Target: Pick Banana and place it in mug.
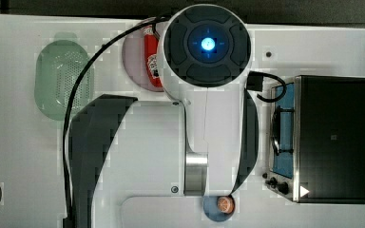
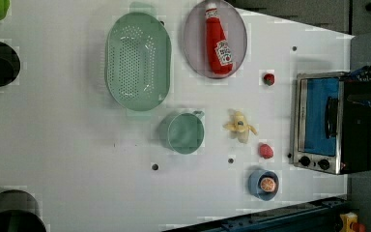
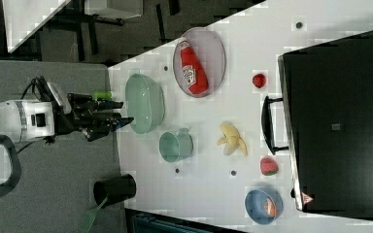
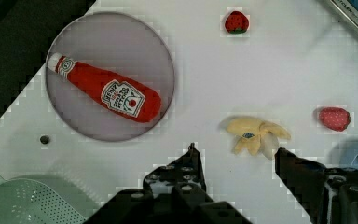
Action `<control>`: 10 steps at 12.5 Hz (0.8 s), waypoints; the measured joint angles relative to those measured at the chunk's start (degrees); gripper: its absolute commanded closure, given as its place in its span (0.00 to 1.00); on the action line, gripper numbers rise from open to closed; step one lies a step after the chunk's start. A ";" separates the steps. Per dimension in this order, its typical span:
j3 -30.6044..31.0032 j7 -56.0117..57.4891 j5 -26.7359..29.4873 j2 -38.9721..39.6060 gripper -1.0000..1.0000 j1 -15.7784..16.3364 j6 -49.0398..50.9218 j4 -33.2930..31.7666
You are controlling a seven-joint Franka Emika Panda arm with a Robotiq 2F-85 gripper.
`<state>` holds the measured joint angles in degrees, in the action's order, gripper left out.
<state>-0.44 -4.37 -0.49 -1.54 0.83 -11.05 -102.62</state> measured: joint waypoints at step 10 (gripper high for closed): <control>-0.71 5.91 -2.08 -18.43 0.00 -2.44 -6.69 -20.93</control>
<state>-1.15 1.54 -2.57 -19.98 -1.61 -17.74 -123.54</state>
